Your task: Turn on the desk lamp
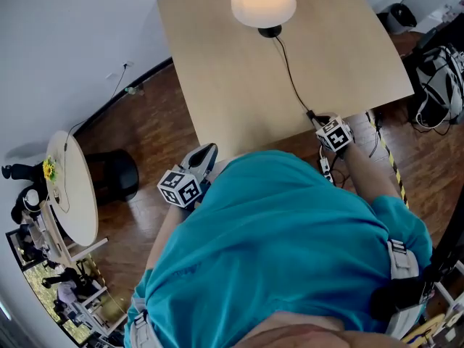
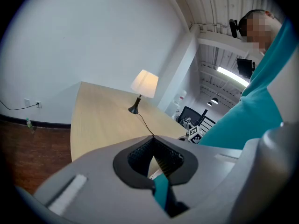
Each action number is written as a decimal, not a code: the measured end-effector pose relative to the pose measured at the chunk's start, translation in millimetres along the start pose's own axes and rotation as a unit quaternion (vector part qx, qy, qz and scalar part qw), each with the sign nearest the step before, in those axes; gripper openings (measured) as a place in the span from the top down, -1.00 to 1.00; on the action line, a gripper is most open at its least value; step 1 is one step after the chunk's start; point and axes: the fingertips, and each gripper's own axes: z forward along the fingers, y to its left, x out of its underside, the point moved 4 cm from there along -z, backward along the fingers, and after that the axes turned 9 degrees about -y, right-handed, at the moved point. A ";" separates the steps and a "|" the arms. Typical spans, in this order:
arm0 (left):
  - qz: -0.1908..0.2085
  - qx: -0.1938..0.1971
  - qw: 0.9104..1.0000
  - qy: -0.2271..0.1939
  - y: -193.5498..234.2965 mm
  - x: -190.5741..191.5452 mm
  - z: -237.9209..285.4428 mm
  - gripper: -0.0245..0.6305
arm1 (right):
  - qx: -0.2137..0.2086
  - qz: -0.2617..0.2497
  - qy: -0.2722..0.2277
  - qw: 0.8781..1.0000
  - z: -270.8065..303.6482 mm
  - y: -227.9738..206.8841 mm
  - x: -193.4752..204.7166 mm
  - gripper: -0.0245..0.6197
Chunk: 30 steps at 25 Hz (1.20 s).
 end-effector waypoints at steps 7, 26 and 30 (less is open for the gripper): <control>0.004 -0.006 1.000 -0.012 -7.6 -0.2 -4.2 0.84 | -0.003 -0.001 0.009 1.000 -3.4 2.9 4.1 0.91; 0.003 -0.055 0.998 -0.028 -54.3 28.1 -15.6 0.84 | -0.081 0.022 -0.024 0.996 -20.5 32.8 -44.5 0.92; -0.003 -0.068 0.997 -0.029 -56.5 41.9 -20.8 0.84 | -0.121 0.006 -0.074 0.990 -25.0 51.6 -78.1 0.92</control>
